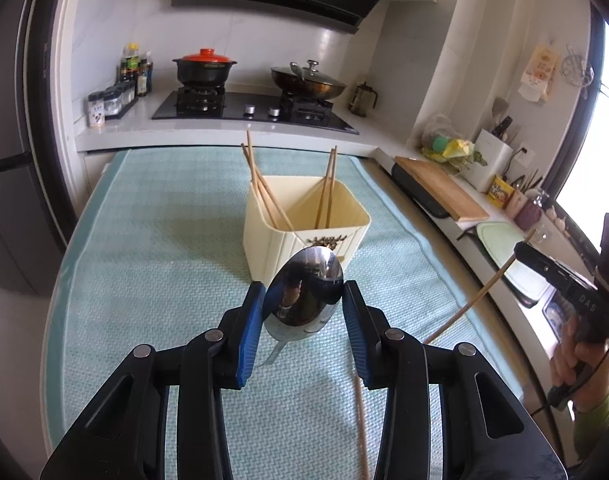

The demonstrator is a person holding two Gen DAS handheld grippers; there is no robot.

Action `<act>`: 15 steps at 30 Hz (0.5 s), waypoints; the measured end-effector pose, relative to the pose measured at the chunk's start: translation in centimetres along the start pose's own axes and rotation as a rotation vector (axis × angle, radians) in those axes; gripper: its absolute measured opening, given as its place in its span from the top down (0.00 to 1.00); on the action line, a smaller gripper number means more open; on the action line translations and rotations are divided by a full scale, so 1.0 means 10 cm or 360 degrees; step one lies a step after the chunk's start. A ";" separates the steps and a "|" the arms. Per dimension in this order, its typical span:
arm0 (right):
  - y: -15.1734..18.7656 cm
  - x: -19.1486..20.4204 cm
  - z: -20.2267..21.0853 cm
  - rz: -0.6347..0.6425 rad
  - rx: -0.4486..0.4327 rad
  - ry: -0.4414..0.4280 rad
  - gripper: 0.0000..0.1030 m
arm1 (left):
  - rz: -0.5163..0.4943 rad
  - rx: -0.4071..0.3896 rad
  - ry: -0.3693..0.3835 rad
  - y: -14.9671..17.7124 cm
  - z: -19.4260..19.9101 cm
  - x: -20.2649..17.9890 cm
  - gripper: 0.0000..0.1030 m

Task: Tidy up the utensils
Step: 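Carry the spoon in the left tool while the right tool carries the chopstick over the holder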

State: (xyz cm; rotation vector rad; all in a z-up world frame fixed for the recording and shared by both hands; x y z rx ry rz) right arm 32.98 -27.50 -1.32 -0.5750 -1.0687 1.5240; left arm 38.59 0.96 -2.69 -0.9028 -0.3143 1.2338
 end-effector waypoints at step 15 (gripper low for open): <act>-0.26 0.06 0.00 0.0072 -0.0051 -0.0020 0.94 | 0.0064 -0.0013 0.0029 -0.24 0.01 0.04 0.62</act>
Point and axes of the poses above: each gripper's, at about its wrist camera, not at the fingertips, and z roughly against the way its jaws point, x to its left, y to its underside, the point moved 3 cm from there along -z, roughly the way its jaws point, and after that the axes turned 1 degree about x, right-handed, at the moved point
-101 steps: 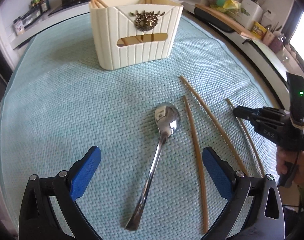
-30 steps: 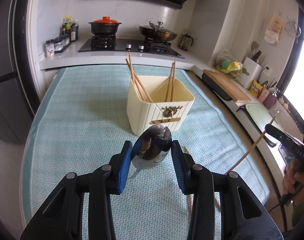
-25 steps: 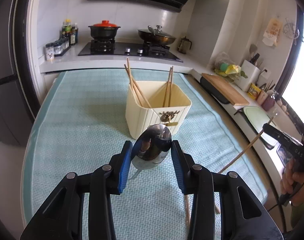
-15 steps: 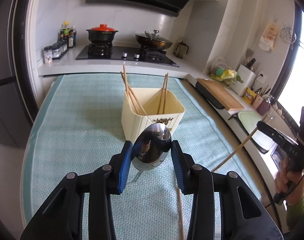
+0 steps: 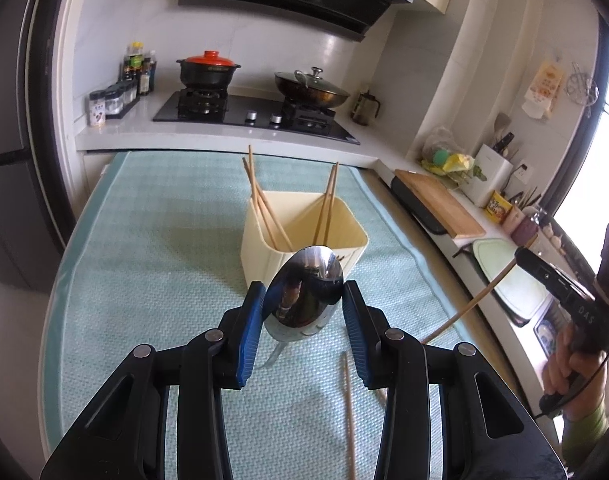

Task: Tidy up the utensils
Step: 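Carry the spoon in the left tool while the right tool carries the chopstick over the holder, then open both tools to release the spoon and chopstick into the holder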

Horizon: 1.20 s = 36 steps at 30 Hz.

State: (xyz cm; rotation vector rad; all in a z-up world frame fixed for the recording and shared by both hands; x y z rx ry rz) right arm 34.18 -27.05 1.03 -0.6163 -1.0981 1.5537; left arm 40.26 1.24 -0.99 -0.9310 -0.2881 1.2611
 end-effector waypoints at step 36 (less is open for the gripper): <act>-0.79 -0.14 -2.77 0.0008 0.0492 -0.0164 0.94 | 0.0079 0.0261 -0.0013 -1.14 -1.87 0.18 0.62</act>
Point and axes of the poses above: each gripper's, at about its wrist camera, not at the fingertips, and z roughly against the way its jaws point, x to its left, y to its underside, the point moved 3 cm from there along -z, roughly the way its jaws point, and after that the axes turned 1 degree about x, right-handed, at the moved point
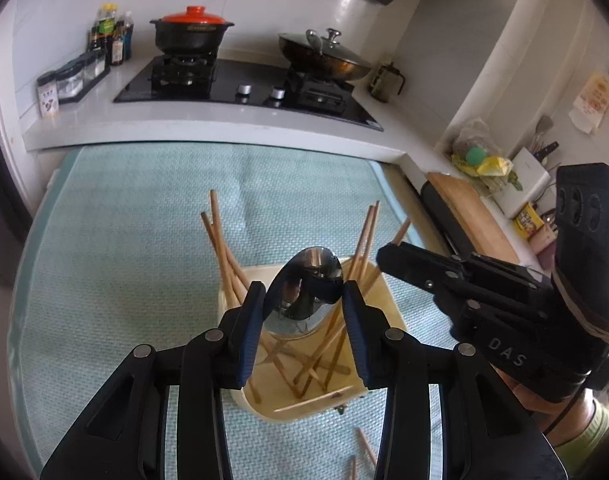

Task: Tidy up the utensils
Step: 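Open both tools to release the spoon and chopstick into the holder, then move both tools back toward the two remaining chopsticks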

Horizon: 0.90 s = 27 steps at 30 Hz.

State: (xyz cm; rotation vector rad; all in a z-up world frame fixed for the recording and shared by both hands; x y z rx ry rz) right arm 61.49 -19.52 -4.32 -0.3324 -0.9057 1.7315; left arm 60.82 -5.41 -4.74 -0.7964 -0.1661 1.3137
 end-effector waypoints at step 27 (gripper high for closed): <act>0.52 0.35 1.94 0.0179 -0.0343 0.0226 0.47 | -0.0113 -0.0297 -0.0267 1.16 1.72 0.00 0.05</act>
Point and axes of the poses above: each gripper's, at about its wrist camera, not at the fingertips, and z roughly against the way its jaws point, x to its left, y to its underside, the point moved 3 cm from there along -z, roughly the way its jaws point, and after that the axes turned 1 degree about x, right-handed, at the moved point
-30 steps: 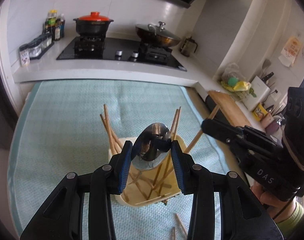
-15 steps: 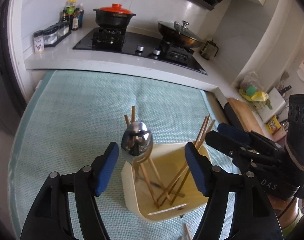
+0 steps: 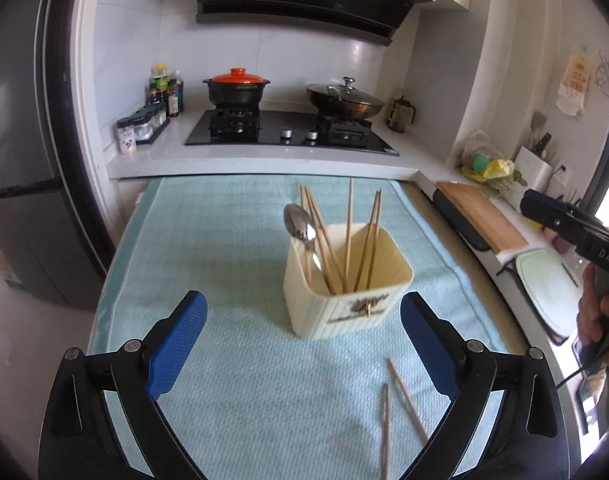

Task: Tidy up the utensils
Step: 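Move both tools back toward the two remaining chopsticks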

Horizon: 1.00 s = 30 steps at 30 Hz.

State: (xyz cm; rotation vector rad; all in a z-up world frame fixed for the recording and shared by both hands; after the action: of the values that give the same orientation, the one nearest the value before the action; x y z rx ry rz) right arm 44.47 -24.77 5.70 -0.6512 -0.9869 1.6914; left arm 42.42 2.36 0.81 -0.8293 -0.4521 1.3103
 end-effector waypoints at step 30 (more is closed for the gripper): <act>2.28 0.15 0.98 -0.0222 0.0069 0.0201 0.28 | 0.0105 0.0264 -0.0080 2.07 0.03 -0.47 0.04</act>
State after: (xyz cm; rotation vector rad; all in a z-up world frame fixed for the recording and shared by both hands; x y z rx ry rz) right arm 24.71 -29.43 -8.62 -0.6384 -0.8834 1.5266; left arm 27.42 -1.26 -13.81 -0.6789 -0.3528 1.4119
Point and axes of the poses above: each gripper's, at about its wrist camera, not at the fingertips, and z roughly against the way its jaws point, x to its left, y to its underside, the point moved 3 cm from there along -z, roughly the way its jaws point, and after that the axes turned 1 degree about x, right-handed, at the moved point
